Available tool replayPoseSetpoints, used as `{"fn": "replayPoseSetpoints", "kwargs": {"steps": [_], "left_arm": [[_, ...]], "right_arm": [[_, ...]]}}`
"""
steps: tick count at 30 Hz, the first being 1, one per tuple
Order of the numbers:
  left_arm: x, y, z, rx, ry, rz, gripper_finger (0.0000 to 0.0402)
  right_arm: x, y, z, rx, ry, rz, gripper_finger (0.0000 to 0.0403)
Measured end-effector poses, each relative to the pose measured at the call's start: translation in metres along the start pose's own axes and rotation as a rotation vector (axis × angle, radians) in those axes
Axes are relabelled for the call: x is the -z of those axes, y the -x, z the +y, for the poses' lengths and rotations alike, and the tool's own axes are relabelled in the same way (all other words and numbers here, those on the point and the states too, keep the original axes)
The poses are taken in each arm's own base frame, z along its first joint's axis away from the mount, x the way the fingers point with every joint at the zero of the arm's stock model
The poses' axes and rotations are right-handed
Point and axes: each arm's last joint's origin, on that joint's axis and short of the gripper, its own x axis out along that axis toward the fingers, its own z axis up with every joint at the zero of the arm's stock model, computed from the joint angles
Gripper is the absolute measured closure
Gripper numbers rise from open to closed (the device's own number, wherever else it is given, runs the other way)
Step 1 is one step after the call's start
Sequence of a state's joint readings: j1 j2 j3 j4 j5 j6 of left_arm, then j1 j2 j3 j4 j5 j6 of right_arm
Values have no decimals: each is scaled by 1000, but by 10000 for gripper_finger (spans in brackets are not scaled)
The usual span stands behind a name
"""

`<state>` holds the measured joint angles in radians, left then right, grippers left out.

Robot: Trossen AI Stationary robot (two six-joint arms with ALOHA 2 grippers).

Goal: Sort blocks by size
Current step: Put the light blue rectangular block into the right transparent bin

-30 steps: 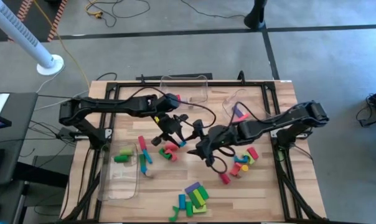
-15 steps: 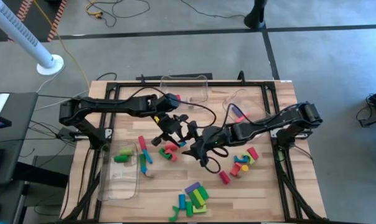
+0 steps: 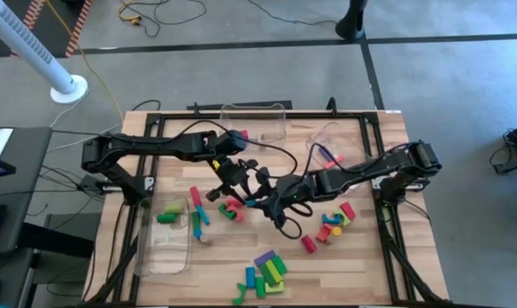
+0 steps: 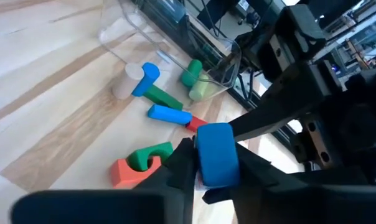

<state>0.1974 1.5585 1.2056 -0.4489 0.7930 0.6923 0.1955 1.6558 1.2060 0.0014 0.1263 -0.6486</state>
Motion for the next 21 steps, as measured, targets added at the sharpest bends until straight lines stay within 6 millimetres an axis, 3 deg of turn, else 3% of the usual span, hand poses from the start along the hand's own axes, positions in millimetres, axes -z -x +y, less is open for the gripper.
{"fn": "replayPoseSetpoints", "kwargs": {"steps": [6, 11, 21], "left_arm": [[0, 0, 0, 4, -4, 3, 307], [0, 0, 0, -3, 1, 8, 279], [9, 11, 1, -47, 78, 89, 265]], "right_arm": [[-1, 0, 1, -2, -6, -1, 311], [-1, 0, 2, -5, -25, 5, 311], [8, 14, 6, -45, -98, 160, 314]]}}
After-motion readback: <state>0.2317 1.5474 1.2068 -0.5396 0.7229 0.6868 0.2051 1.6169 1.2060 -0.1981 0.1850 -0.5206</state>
